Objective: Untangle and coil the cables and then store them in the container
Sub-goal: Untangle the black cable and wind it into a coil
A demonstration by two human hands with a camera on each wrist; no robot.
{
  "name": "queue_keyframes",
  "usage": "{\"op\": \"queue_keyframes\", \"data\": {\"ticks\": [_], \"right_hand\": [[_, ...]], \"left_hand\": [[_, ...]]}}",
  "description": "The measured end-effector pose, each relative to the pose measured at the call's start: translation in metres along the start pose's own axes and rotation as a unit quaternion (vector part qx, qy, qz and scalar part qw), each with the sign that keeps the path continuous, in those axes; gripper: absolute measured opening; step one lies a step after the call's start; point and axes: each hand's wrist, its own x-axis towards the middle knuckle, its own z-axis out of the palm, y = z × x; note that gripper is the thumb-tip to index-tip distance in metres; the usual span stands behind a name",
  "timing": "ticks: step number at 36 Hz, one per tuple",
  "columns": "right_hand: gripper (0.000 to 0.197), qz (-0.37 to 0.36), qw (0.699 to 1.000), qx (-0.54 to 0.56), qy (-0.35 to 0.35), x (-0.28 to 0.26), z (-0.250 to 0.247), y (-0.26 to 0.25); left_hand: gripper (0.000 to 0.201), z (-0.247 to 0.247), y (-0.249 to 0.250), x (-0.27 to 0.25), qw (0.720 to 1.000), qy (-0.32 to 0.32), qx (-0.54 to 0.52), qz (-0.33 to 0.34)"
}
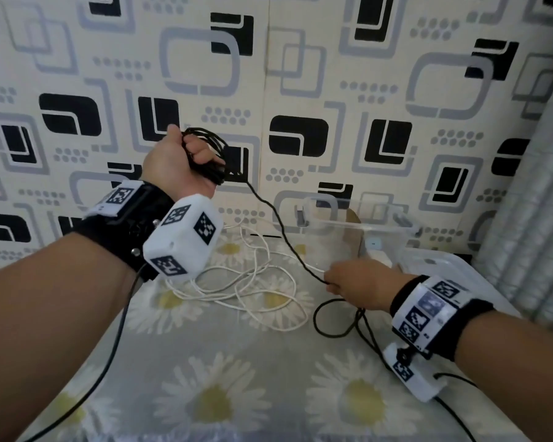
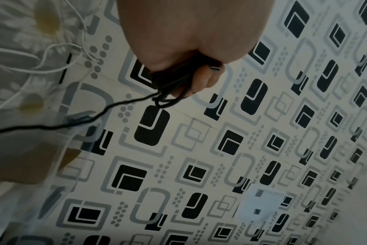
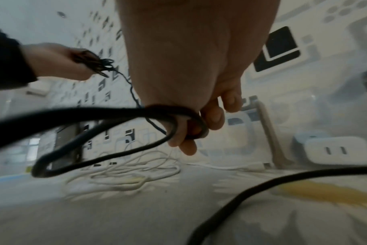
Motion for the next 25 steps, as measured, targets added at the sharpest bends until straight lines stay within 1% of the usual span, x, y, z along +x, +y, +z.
{"op": "queue_keyframes", "data": {"ticks": [3,4,5,7,8,10,11,13,14,16,18,20,22,23,25], "right_hand": [[0.033,-0.054,0.998,-0.023,0.028,-0.001,0.000,-0.011],[0.033,-0.073,0.996,-0.028,0.037,-0.003,-0.001,-0.015],[0.033,-0.093,0.994,-0.038,0.049,-0.004,-0.003,-0.019],[0.032,-0.125,0.987,-0.053,0.085,-0.007,-0.006,-0.024],[0.028,-0.140,0.983,-0.038,0.110,-0.010,-0.007,-0.026],[0.019,-0.199,0.964,-0.007,0.174,-0.014,-0.008,-0.028],[0.018,-0.219,0.954,-0.009,0.202,-0.015,-0.006,-0.027],[0.020,-0.238,0.939,-0.014,0.249,-0.015,-0.006,-0.028],[0.019,-0.238,0.932,-0.012,0.272,-0.015,-0.009,-0.029],[0.017,-0.234,0.920,-0.004,0.315,-0.015,-0.017,-0.028],[0.018,-0.225,0.912,-0.005,0.343,-0.015,-0.023,-0.023],[0.023,-0.210,0.912,0.005,0.352,-0.017,-0.026,-0.016],[0.029,-0.200,0.910,0.016,0.362,-0.020,-0.031,-0.010],[0.030,-0.194,0.910,0.019,0.366,-0.022,-0.033,-0.008],[0.029,-0.184,0.907,0.022,0.378,-0.025,-0.037,-0.005]], "left_hand": [[0.040,0.001,-0.004,0.006,0.997,0.025,-0.054,0.050],[0.038,0.000,-0.005,0.008,0.995,0.034,-0.057,0.072],[0.038,-0.001,-0.005,0.008,0.994,0.044,-0.037,0.093],[0.034,-0.003,-0.006,0.008,0.990,0.052,0.039,0.122],[0.030,-0.005,-0.006,0.007,0.988,0.046,0.068,0.129],[0.026,-0.011,-0.005,0.009,0.984,0.026,0.114,0.135],[0.027,-0.014,-0.005,0.008,0.978,0.022,0.153,0.140],[0.036,-0.021,-0.006,0.008,0.950,0.028,0.266,0.164],[0.036,-0.025,-0.007,0.007,0.926,0.032,0.331,0.181],[0.025,-0.033,-0.009,0.006,0.865,0.023,0.454,0.211],[0.021,-0.039,-0.010,0.003,0.793,-0.014,0.560,0.238],[0.016,-0.046,-0.010,0.003,0.712,-0.069,0.653,0.250],[0.013,-0.053,-0.010,0.002,0.627,-0.120,0.734,0.232],[0.012,-0.056,-0.010,0.002,0.591,-0.139,0.765,0.217],[0.016,-0.061,-0.012,0.001,0.533,-0.161,0.809,0.188]]}}
